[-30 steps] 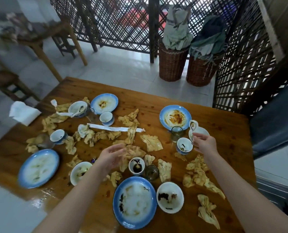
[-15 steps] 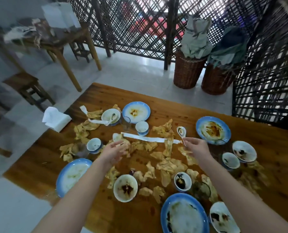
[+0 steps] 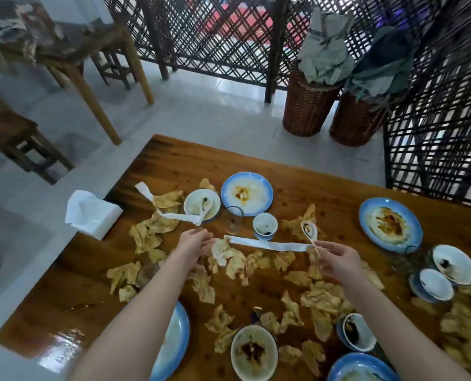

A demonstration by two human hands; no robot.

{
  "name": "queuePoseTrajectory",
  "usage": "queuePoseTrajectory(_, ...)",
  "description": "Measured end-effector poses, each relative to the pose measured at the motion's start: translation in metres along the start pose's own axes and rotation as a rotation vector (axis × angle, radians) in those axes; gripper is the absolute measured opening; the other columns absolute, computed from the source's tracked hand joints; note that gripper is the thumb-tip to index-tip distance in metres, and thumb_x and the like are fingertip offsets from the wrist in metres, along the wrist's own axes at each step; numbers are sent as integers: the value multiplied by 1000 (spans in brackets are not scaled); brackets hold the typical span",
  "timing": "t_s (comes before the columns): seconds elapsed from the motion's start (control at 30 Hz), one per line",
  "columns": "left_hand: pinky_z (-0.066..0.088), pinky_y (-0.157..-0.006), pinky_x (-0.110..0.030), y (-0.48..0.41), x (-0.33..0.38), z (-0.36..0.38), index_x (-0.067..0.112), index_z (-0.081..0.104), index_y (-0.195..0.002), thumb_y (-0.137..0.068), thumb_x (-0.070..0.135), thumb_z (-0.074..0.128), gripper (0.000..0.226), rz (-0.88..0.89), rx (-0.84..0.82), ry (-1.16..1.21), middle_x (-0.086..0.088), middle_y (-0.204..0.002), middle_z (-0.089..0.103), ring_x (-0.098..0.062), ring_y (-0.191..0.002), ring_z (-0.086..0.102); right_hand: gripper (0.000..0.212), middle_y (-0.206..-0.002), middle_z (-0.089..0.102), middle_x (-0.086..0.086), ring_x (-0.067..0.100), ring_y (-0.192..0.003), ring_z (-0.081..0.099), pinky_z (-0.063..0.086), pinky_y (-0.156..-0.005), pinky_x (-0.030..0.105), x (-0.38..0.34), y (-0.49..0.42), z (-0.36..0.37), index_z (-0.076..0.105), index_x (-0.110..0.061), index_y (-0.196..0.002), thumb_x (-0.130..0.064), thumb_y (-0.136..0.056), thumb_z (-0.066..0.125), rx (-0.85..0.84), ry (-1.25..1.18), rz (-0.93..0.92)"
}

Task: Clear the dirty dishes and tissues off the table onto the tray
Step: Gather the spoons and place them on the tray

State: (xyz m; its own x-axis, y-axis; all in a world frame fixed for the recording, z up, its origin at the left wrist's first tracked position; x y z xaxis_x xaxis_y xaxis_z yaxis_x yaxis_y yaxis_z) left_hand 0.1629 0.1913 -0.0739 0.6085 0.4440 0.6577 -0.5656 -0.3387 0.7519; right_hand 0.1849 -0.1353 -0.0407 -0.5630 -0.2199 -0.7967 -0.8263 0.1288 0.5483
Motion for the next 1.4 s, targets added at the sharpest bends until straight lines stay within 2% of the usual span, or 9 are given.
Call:
queuePoseTrajectory(0.07, 54, -70, -30, -11, 6, 2, -2, 42, -133, -97, 8, 52, 38, 33, 80, 67, -18, -107, 61, -24, -83, 64, 11, -93, 71, 9, 25, -87, 67, 57, -74, 40, -2, -2, -7, 71, -15, -98, -13, -90, 63, 18, -17, 19)
queuePoseTrajectory(0.2, 54, -69, -28, -27, 9, 1, -3, 50, -120, -96, 14, 56, 30, 43, 179, 107, -12, -89, 62, -20, -72, 63, 11, -95, 69, 8, 20, -83, 65, 52, -65, 30, 0, 0, -23, 68, -14, -98, -10, -91, 60, 62, -51, 61)
queuePoseTrajectory(0.3, 54, -69, -28, -31, 11, 1, -5, 54, -118, -95, 12, 58, 29, 63, 210, 126, -13, -87, 63, -19, -70, 63, 15, -101, 69, 10, 23, -89, 65, 51, -74, 34, 5, 2, -32, 67, -11, -105, -10, -92, 60, 89, -55, 89)
queuePoseTrajectory(0.47, 53, -66, -23, -17, 18, 13, -2, 58, -118, -91, 5, 62, 28, 94, 202, 190, -11, -85, 65, -16, -73, 64, 17, -101, 70, 10, 19, -84, 64, 49, -68, 31, 5, 9, -42, 67, -11, -107, -12, -91, 61, 105, -65, 96)
queuePoseTrajectory(0.87, 53, -62, -22, 78, -15, 91, 2, 53, -129, -93, 3, 58, 37, 207, -97, 38, -9, -92, 67, -15, -78, 64, 17, -101, 67, 9, 23, -87, 65, 53, -66, 29, 41, 73, -106, 67, -11, -107, -9, -91, 60, 147, -144, 5)
queuePoseTrajectory(1.07, 49, -50, -17, 160, -79, 149, 9, 52, -126, -93, 7, 58, 34, 226, -252, -80, -1, -83, 67, -10, -68, 63, 12, -91, 69, 6, 19, -78, 65, 52, -63, 29, 92, 125, -189, 69, -15, -99, -9, -91, 62, 238, -228, 1)
queuePoseTrajectory(1.17, 44, -54, -22, 196, -121, 177, 2, 57, -124, -94, 7, 58, 30, 212, -345, -161, -2, -75, 62, -10, -58, 57, 13, -89, 69, 6, 19, -76, 65, 53, -64, 31, 123, 153, -233, 70, -14, -100, -11, -90, 64, 288, -252, -26)
queuePoseTrajectory(1.27, 41, -63, -27, 226, -164, 204, 1, 56, -124, -94, 7, 59, 31, 189, -367, -212, -8, -86, 66, -17, -71, 56, 13, -92, 69, 4, 19, -79, 66, 54, -62, 28, 151, 178, -274, 71, -16, -100, -12, -90, 63, 341, -264, -28)
queuePoseTrajectory(1.4, 38, -55, -24, 263, -215, 239, 0, 54, -127, -94, 6, 57, 33, 167, -421, -301, -7, -79, 64, -17, -68, 57, 13, -91, 70, 2, 17, -80, 66, 52, -63, 26, 186, 208, -324, 70, -17, -98, -12, -90, 62, 387, -280, -10)
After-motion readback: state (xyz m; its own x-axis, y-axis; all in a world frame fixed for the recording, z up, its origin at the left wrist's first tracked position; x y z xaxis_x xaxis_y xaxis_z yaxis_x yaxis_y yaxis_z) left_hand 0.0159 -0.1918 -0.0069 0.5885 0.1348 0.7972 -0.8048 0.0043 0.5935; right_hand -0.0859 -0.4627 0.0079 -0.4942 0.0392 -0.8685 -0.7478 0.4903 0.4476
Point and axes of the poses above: each hand's wrist, its own y-axis away from the middle knuckle, its own z-axis out of the palm, x = y × z, the point moved 2 cm from there along -y, towards the middle knuckle
